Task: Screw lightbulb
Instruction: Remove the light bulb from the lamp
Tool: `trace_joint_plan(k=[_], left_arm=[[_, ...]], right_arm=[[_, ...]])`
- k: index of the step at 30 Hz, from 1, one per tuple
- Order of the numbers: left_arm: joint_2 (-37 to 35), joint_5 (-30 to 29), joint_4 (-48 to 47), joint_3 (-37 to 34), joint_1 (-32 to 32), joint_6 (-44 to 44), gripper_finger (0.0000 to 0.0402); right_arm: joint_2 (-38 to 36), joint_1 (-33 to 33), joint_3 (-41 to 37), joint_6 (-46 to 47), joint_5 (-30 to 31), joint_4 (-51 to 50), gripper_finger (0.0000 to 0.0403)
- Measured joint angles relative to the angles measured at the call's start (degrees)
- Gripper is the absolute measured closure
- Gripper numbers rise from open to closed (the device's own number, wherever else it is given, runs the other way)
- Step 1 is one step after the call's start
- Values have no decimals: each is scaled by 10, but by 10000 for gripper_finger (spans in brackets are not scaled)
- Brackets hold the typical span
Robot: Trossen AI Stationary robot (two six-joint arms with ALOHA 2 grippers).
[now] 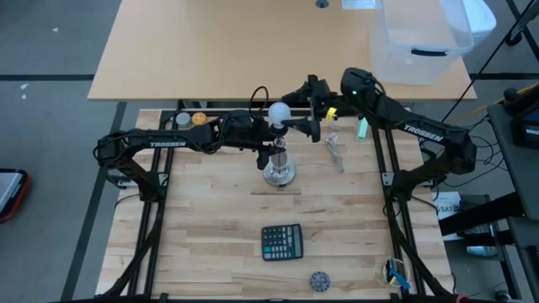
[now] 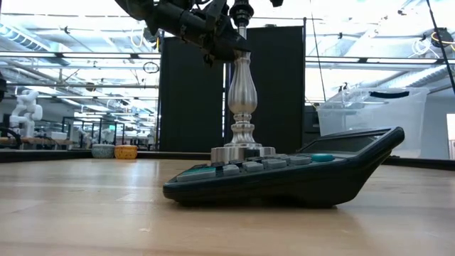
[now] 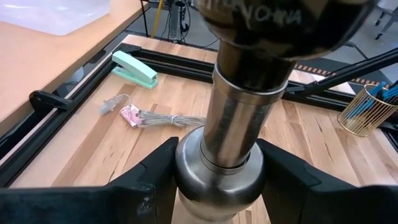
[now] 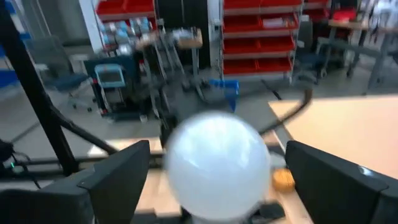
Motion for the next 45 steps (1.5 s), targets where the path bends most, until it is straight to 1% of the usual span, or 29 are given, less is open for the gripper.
trace_joint_plan(k=[8, 10, 11, 13, 19, 21, 22, 24, 28, 31, 39, 45], left_arm=[[0, 1, 0, 0, 2, 10, 223], [0, -2, 0, 0, 3, 10, 223], [0, -4, 0, 0, 3, 10, 223], [0, -5, 1, 0, 4, 10, 223], [0, -7, 1, 0, 6, 10, 223], [0, -8, 1, 0, 6, 10, 223], [0, -8, 1, 0, 6, 10, 223], [0, -9, 1, 0, 6, 10, 223], [0, -13, 1, 0, 6, 10, 223], [0, -14, 1, 0, 6, 10, 223], [0, -15, 1, 0, 6, 12, 223], [0, -18, 1, 0, 6, 12, 223]], right_arm=[[-36, 21, 0, 40, 12, 93, 32], [-51, 31, 0, 49, 31, 111, 32], [-58, 40, 1, 49, 59, 112, 33], [-69, 69, 1, 34, 140, 109, 34], [-74, 170, 1, -82, 405, 103, 35], [-68, 191, 1, -105, 467, 105, 35], [-64, 198, 1, -107, 487, 105, 35], [-54, 207, 1, -94, 494, 105, 34], [-32, 214, 1, -30, 495, 101, 34], [-11, 223, 1, -4, 525, 84, 34], [33, 236, 1, 14, 614, 78, 34], [66, 235, 2, 50, 638, 82, 34]])
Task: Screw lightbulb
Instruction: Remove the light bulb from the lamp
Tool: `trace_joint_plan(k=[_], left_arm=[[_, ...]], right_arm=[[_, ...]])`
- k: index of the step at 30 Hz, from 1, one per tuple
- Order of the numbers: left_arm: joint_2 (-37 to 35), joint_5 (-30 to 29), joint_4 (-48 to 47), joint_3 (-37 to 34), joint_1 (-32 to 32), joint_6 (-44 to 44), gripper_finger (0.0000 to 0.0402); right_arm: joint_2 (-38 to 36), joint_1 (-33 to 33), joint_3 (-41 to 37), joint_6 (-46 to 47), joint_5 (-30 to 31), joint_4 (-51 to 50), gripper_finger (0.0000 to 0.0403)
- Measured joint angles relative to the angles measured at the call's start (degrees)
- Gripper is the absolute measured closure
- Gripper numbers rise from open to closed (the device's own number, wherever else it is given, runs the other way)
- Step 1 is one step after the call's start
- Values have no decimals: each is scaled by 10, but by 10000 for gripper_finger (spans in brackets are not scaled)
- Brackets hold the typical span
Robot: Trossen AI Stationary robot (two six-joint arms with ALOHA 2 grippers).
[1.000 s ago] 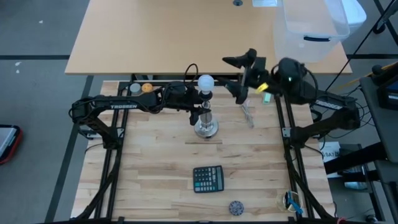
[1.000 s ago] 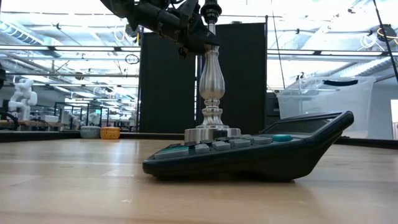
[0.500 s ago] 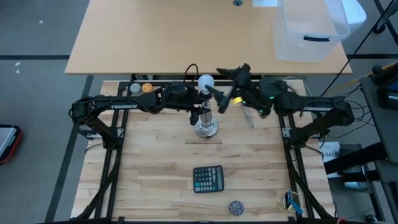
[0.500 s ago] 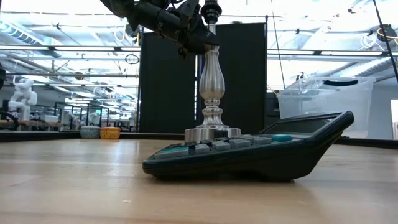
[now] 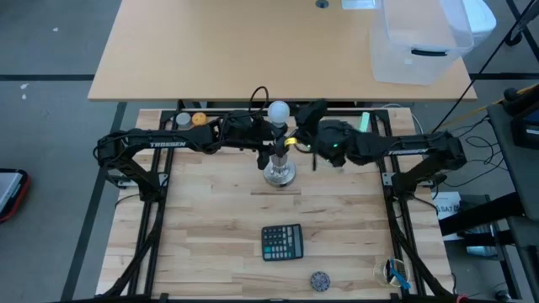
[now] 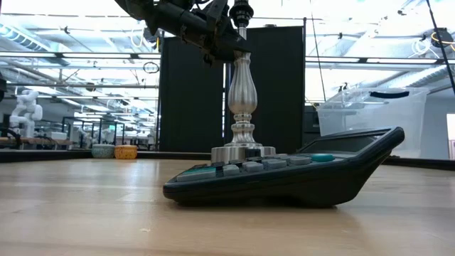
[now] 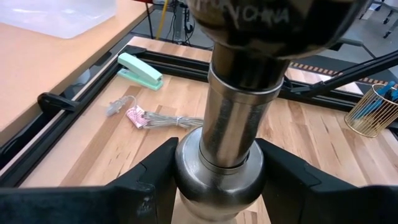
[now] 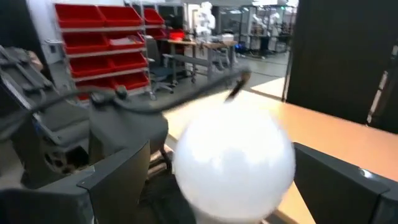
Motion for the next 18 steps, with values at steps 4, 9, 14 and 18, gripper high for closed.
trace_joint_plan(k=[4, 9, 14, 18], left_arm=[[0, -1, 0, 0, 0, 0, 223], [0, -2, 0, 0, 0, 0, 223], [0, -8, 0, 0, 0, 0, 223], [0, -8, 0, 0, 0, 0, 223]], right_arm=[[19, -1, 0, 7, 45, -2, 34], [22, -2, 0, 23, 63, 0, 34], [22, -8, 0, 12, 62, 1, 35], [22, -9, 0, 9, 46, 3, 51]])
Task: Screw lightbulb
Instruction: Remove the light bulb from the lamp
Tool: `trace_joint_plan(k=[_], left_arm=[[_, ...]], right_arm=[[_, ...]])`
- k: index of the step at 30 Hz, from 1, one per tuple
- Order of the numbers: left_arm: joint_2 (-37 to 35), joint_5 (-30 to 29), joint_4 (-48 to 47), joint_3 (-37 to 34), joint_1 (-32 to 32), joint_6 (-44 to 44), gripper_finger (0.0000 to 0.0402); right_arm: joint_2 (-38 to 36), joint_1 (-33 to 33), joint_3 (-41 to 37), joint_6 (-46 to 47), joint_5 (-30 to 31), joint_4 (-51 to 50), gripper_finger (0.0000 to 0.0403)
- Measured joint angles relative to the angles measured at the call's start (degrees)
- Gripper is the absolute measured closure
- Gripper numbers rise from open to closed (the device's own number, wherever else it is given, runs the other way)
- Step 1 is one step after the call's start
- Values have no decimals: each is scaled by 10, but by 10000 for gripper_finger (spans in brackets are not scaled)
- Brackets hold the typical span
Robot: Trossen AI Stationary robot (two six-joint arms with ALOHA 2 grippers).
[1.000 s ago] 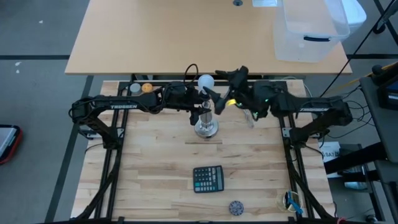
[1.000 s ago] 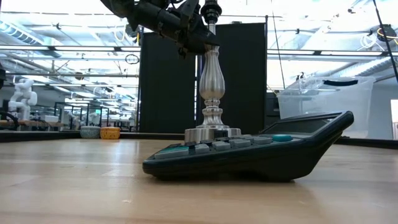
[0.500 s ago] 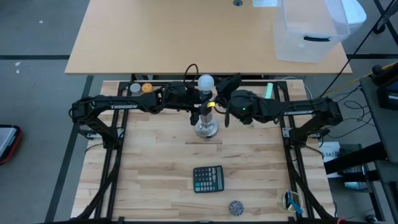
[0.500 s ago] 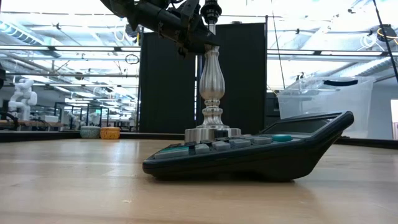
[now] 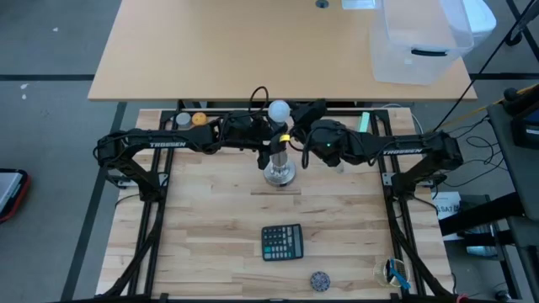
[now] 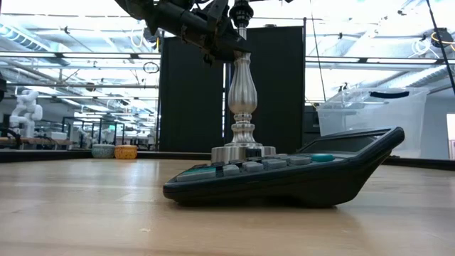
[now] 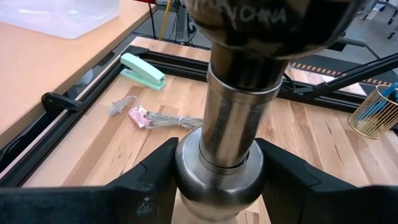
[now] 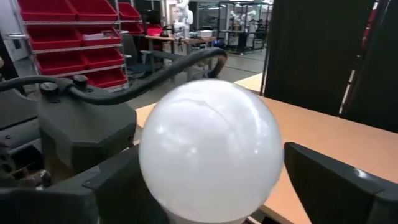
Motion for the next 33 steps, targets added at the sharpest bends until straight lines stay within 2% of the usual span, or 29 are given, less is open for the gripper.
trace_joint_plan(k=[9, 16, 23, 33], left_arm=[[0, -2, -1, 0, 0, 0, 223], [0, -6, -1, 0, 0, -1, 223], [0, -7, 0, 0, 0, -2, 223], [0, 3, -3, 1, 1, -6, 223]], right_arm=[[0, -1, 0, -28, -46, 5, 152], [-10, -12, 0, -47, -88, -6, 153], [-32, -47, 0, -62, -198, -50, 139], [-46, -130, 1, -131, -425, -79, 137]])
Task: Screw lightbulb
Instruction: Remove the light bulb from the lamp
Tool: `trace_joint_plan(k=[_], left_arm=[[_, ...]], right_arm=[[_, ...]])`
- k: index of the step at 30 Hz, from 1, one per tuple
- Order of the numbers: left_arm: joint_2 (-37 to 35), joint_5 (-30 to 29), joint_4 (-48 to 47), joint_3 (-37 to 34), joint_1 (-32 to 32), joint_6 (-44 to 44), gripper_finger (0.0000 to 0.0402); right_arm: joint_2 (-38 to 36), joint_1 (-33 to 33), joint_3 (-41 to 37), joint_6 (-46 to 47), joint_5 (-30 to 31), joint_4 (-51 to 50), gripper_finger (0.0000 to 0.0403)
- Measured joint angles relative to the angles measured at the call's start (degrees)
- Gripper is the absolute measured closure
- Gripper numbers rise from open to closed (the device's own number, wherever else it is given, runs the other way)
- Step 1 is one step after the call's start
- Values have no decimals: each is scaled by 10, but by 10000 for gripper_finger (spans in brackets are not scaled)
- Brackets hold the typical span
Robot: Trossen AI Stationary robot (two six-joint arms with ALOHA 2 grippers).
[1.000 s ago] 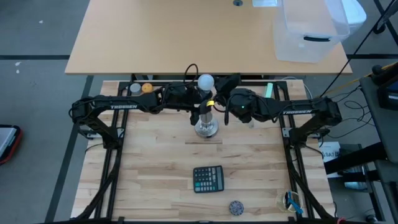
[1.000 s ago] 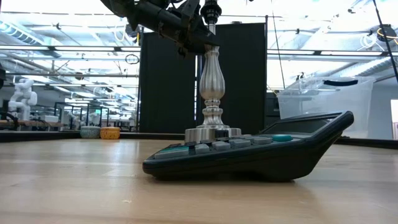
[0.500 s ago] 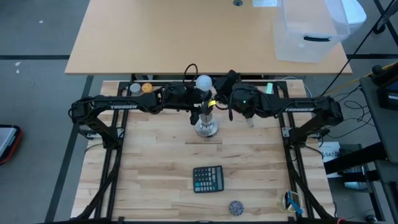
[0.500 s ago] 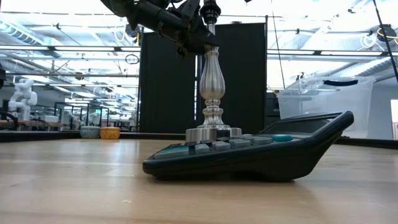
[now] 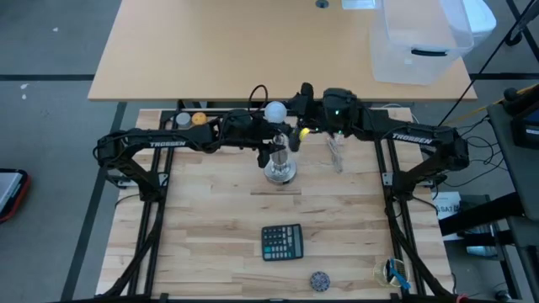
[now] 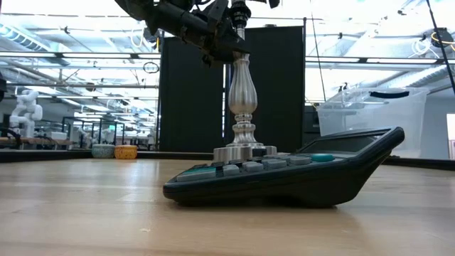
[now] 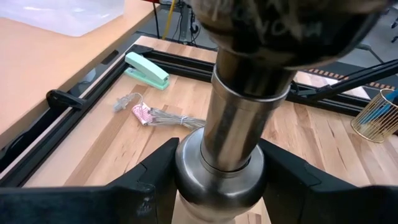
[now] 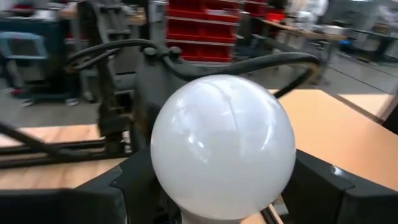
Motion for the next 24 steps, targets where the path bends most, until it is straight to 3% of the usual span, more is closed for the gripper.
trace_joint_plan(k=[15, 24], left_arm=[[0, 21, -2, 0, -1, -8, 223], [-1, 27, -7, -1, -1, -38, 224]], right_arm=[[2, -155, 0, -51, -410, -14, 137], [2, -174, -1, -5, -448, -3, 107]])
